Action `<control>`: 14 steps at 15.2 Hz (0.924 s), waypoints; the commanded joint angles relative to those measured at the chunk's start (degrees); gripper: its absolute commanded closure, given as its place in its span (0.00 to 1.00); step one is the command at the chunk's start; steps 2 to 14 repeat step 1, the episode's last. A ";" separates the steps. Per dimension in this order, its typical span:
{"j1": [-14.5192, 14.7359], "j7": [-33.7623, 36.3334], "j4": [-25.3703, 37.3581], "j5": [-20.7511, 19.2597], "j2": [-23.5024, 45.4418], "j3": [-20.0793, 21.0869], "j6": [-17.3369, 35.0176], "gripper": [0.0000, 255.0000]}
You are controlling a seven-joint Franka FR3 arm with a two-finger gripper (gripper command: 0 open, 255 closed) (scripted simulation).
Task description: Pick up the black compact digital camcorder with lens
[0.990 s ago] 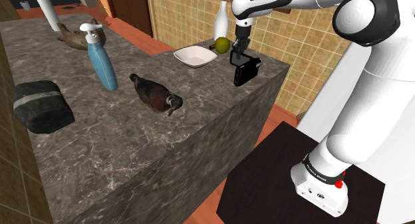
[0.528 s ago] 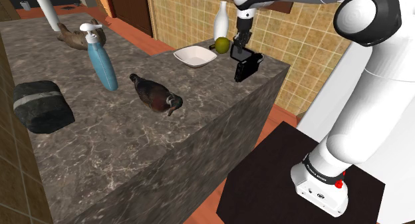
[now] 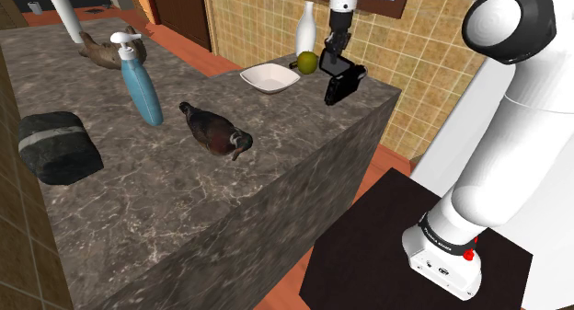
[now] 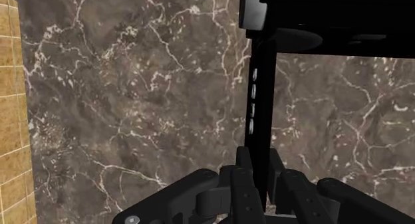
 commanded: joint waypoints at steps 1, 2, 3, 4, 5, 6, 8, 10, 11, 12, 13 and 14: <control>0.01 0.00 0.45 0.01 0.03 0.01 -0.42 1.00; 0.01 0.00 0.45 0.01 0.03 0.01 -0.42 1.00; 0.01 0.00 0.45 0.01 0.03 0.01 -0.42 1.00; 0.01 0.00 0.45 0.01 0.03 0.01 -0.42 1.00; 0.01 0.00 0.45 0.01 0.03 0.01 -0.42 1.00; 0.01 0.00 0.45 0.01 0.03 0.01 -0.42 1.00; 0.01 0.00 0.45 0.01 0.03 0.01 -0.42 1.00; 0.01 0.00 0.45 0.01 0.03 0.01 -0.42 1.00; 0.01 0.00 0.45 0.01 0.03 0.01 -0.42 1.00; 0.01 0.00 0.45 0.01 0.03 0.01 -0.42 1.00; 0.01 0.00 0.45 0.01 0.03 0.01 -0.42 1.00; 0.01 0.00 0.45 0.01 0.03 0.01 -0.42 1.00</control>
